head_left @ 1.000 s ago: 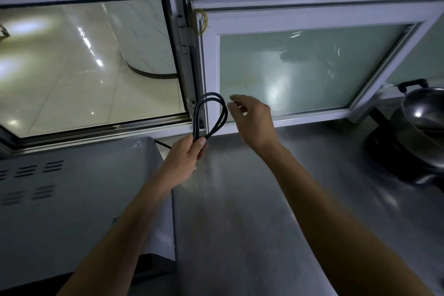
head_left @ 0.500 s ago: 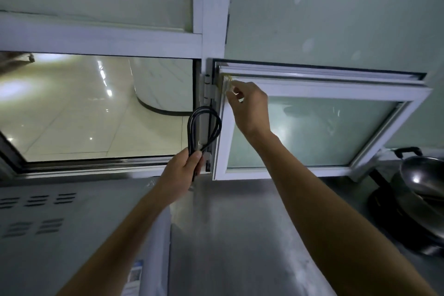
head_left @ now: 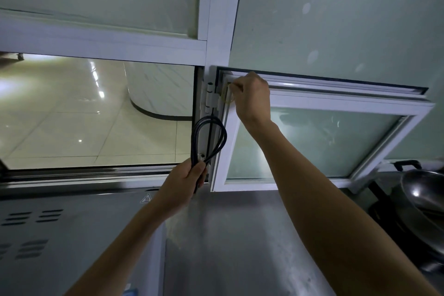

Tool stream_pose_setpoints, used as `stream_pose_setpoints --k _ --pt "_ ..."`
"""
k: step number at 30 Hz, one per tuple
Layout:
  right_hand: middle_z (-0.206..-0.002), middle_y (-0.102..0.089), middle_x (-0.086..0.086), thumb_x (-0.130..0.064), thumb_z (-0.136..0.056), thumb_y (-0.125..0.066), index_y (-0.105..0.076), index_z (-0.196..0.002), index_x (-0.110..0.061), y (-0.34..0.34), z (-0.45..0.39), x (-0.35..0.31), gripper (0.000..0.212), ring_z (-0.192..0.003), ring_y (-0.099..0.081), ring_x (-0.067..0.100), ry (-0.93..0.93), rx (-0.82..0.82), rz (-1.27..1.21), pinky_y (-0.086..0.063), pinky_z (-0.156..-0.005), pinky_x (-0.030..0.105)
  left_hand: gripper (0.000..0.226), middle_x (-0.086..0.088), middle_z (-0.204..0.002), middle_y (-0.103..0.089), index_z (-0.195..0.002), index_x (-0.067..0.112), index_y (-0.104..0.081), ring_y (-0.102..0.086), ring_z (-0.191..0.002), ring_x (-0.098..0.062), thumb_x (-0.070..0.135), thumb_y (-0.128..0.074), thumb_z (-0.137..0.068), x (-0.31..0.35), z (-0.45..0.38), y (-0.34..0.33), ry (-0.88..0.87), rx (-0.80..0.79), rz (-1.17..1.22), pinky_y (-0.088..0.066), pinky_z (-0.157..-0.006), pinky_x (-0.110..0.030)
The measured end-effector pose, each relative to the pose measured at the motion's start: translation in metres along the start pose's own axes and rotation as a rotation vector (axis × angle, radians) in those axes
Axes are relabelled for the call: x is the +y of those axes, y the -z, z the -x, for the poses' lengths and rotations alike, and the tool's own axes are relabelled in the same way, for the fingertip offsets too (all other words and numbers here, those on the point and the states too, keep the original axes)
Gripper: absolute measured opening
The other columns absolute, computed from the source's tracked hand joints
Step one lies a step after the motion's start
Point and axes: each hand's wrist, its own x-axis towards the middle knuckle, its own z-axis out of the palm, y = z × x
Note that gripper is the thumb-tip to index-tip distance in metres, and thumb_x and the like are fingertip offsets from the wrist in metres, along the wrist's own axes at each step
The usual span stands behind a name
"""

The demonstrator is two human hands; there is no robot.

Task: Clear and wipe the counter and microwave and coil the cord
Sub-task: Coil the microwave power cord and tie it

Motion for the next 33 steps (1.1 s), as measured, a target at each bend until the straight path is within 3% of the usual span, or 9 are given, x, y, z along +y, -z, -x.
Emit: stream_pose_setpoints --k 4,8,13,16,21,25,28,33 --pt "-0.082 -0.056 0.004 -0.012 -0.095 -0.057 -0.066 -0.072 -0.007 -0.004 0.001 0.007 0.026 -0.069 -0.053 0.02 0.074 0.009 0.036 -0.047 -0.058 0.031 0.035 -0.004 -0.065 -0.052 -0.088 -0.002 -0.054 -0.044 -0.055 -0.01 0.023 -0.04 -0.106 -0.002 0.0 -0.002 -0.008 0.005 -0.008 -0.038 -0.057 -0.03" --pt "-0.087 -0.055 0.0 -0.018 -0.098 -0.057 -0.069 -0.085 -0.009 0.003 0.01 -0.004 0.019 -0.075 -0.053 0.016 0.034 0.012 -0.111 -0.039 -0.06 0.019 0.035 -0.005 -0.065 -0.055 -0.087 -0.002 -0.056 -0.047 -0.057 -0.012 0.022 -0.039 -0.106 -0.005 0.006 -0.002 -0.022 0.014 -0.011 -0.038 -0.057 -0.026" --pt "-0.087 -0.067 -0.009 -0.031 -0.099 -0.059 -0.069 -0.095 -0.017 0.023 0.059 -0.005 0.017 -0.079 -0.061 0.001 -0.228 -0.102 -0.347 -0.045 -0.069 0.009 0.033 -0.002 -0.068 -0.06 -0.083 0.016 -0.06 -0.054 -0.065 -0.023 0.03 -0.04 -0.106 -0.019 0.018 0.003 -0.012 0.045 -0.008 -0.043 -0.063 -0.036" --pt "-0.082 -0.073 -0.007 -0.031 -0.096 -0.062 -0.073 -0.092 -0.016 0.034 0.106 0.009 0.018 -0.078 -0.067 0.004 -0.457 -0.116 -0.469 -0.051 -0.071 0.021 0.034 0.002 -0.065 -0.057 -0.08 0.016 -0.057 -0.05 -0.06 -0.013 0.03 -0.04 -0.106 -0.018 0.033 -0.001 0.036 0.021 -0.041 -0.045 -0.057 -0.035" --pt "-0.075 -0.073 0.002 -0.025 -0.094 -0.065 -0.072 -0.084 -0.01 0.05 0.183 0.035 0.019 -0.072 -0.067 0.013 -0.81 -0.083 -0.713 -0.048 -0.067 0.025 0.034 0.012 -0.062 -0.057 -0.075 0.022 -0.053 -0.047 -0.055 -0.003 0.03 -0.04 -0.105 -0.025 0.057 -0.021 0.004 -0.07 -0.27 -0.04 -0.06 -0.027" --pt "-0.073 -0.068 0.005 -0.022 -0.093 -0.066 -0.066 -0.081 -0.009 0.058 0.224 0.05 0.018 -0.068 -0.061 0.014 -0.984 -0.039 -0.869 -0.044 -0.065 0.024 0.033 0.011 -0.061 -0.054 -0.075 0.023 -0.052 -0.047 -0.055 -0.003 0.03 -0.042 -0.105 -0.033 0.067 -0.036 0.036 -0.095 -0.326 -0.04 -0.061 -0.03" --pt "-0.079 -0.069 0.005 -0.025 -0.095 -0.064 -0.065 -0.079 -0.013 0.063 0.246 0.06 0.02 -0.073 -0.063 0.015 -1.069 -0.049 -0.949 -0.043 -0.072 0.03 0.031 0.009 -0.064 -0.055 -0.077 0.024 -0.053 -0.049 -0.057 -0.007 0.032 -0.042 -0.105 -0.041 0.07 -0.04 0.057 -0.108 -0.362 -0.042 -0.062 -0.033" --pt "-0.098 -0.076 0.008 -0.029 -0.098 -0.06 -0.067 -0.106 0.004 0.07 0.265 0.07 0.035 -0.091 -0.071 0.019 -1.12 -0.051 -1.067 -0.045 -0.085 0.034 0.033 0.009 -0.066 -0.056 -0.074 0.027 -0.052 -0.05 -0.057 -0.01 0.037 -0.041 -0.103 -0.05 0.073 -0.046 0.067 -0.121 -0.427 -0.043 -0.061 -0.035"
